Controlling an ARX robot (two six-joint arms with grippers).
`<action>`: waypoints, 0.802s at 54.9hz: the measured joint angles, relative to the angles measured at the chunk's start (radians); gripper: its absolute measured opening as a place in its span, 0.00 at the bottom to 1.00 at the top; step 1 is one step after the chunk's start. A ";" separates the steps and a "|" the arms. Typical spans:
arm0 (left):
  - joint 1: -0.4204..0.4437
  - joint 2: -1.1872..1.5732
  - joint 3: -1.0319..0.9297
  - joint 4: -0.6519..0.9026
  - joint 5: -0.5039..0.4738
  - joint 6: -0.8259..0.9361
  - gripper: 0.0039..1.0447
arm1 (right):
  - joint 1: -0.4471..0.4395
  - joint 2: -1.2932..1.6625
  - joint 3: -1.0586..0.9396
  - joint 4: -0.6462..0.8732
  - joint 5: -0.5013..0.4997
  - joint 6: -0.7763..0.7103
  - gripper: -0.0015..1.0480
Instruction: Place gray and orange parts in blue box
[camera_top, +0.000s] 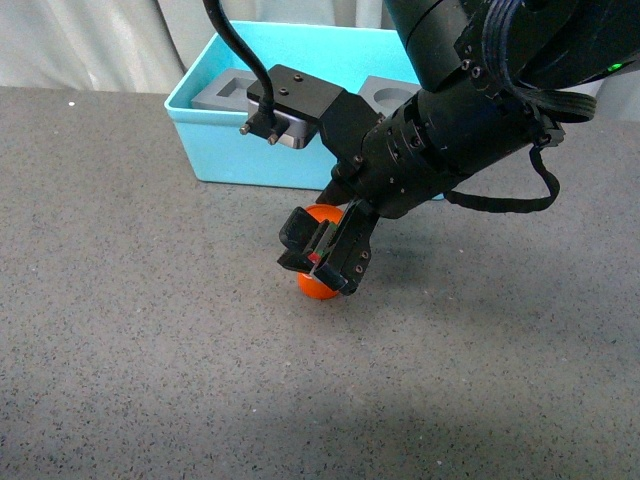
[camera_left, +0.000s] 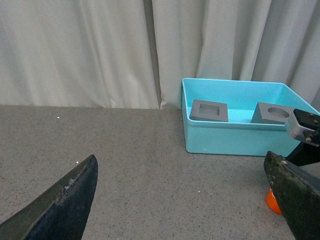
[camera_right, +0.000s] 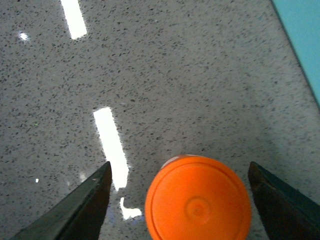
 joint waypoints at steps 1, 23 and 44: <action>0.000 0.000 0.000 0.000 0.000 0.000 0.94 | 0.001 0.003 0.004 -0.007 0.001 0.003 0.71; 0.000 0.000 0.000 0.000 0.000 0.000 0.94 | -0.016 -0.044 0.015 0.050 -0.002 0.080 0.43; 0.000 0.000 0.000 0.000 0.000 0.000 0.94 | -0.074 -0.074 0.243 0.274 0.159 0.317 0.43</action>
